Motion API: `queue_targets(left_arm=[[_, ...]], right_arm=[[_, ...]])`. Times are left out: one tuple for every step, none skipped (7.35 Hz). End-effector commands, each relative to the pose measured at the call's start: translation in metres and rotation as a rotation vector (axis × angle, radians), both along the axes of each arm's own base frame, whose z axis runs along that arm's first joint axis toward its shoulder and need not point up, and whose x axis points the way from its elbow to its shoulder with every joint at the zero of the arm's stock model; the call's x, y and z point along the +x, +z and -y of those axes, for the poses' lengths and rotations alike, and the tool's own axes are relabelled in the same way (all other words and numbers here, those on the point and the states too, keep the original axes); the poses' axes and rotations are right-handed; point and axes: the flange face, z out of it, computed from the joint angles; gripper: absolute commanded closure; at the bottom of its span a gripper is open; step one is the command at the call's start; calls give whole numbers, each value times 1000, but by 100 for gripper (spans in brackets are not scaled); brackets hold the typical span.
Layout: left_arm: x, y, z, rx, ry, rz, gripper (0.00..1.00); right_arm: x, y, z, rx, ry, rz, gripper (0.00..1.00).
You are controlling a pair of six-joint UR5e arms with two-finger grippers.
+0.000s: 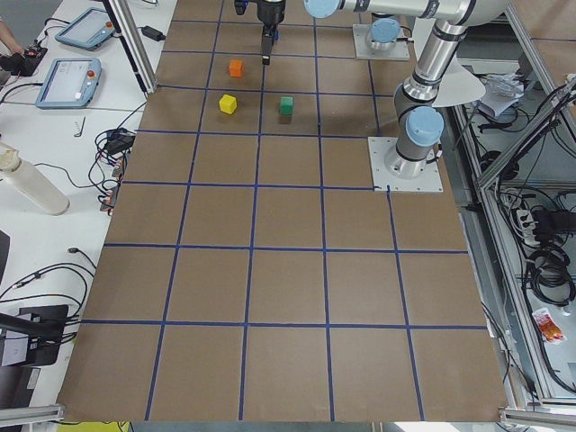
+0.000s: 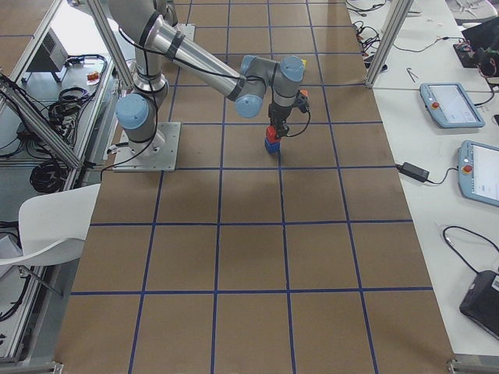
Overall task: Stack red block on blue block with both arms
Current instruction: 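Lower the red cube onto the blue cube with the right gripper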
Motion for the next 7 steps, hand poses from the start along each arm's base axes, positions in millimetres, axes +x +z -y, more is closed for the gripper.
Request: queue_targets(left_arm=[[0,0,0,1,1,1,0],[0,2,-1,-3,-1,0,0],[0,3,-2,-5,-1,0,0],[0,3,-2,-5,-1,0,0],[0,2,-2,-3,-1,2,0],[0,1,-2,-2,-1,0,0],[0,2,-3,-3,-1,2,0]], right_arm=[[-1,-7,-5,12,-5,3,94],[0,-9,-7,16,-5,5,87],[0,-9,-7,16,-7,5,78],[0,-7,-6,13,-7,6,60],[0,-8,-6,12,-6,10,16],[0,-8,-6,12,-6,7,0],[0,-7,-6,13,-5,4,0]])
